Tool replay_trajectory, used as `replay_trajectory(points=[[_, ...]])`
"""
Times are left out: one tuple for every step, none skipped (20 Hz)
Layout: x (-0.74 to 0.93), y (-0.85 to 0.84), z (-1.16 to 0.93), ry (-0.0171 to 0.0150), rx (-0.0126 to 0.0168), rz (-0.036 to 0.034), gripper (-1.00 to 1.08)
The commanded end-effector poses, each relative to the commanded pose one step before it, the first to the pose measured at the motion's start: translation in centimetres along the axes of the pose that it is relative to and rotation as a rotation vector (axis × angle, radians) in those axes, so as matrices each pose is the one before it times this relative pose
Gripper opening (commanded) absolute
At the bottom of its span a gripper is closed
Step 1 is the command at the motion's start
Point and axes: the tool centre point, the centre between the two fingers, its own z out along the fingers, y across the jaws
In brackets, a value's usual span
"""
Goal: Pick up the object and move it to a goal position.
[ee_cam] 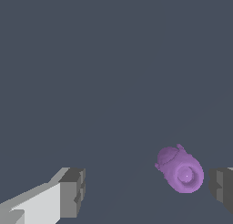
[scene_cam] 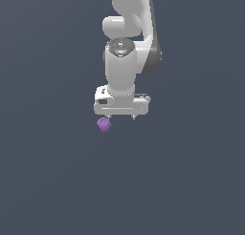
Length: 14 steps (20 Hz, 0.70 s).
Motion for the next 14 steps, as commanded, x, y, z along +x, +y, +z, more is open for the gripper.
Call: replay_trajectory(points=[[-0.035, 0.079, 0.062, -0.0004, -0.00022, -0.00432, 1.0], [-0.024, 0.065, 0.054, -0.00012, -0.00008, -0.00402, 1.0], [-0.03, 0.076, 0.069, -0.00014, -0.00009, -0.00512, 1.0], [-0.037, 0.09, 0.084, -0.00016, -0.00009, -0.00617, 1.0], [-0.044, 0.107, 0.098, -0.00018, -0.0001, -0.00717, 1.0], [-0.051, 0.122, 0.111, -0.0002, -0.0001, -0.00814, 1.0], [-0.059, 0.133, 0.124, -0.00023, -0.00011, -0.00911, 1.0], [-0.068, 0.147, 0.137, -0.00027, -0.00013, -0.01014, 1.0], [-0.077, 0.16, 0.15, -0.0003, -0.00014, -0.01117, 1.0], [-0.087, 0.172, 0.162, -0.00033, -0.00014, -0.01207, 1.0], [-0.097, 0.185, 0.174, -0.00036, -0.00014, -0.01302, 1.0], [-0.108, 0.196, 0.188, -0.00038, -0.00013, -0.01406, 1.0], [-0.121, 0.208, 0.201, -0.00041, -0.00012, -0.01506, 1.0], [-0.134, 0.219, 0.214, -0.00044, -0.00011, -0.01608, 1.0]])
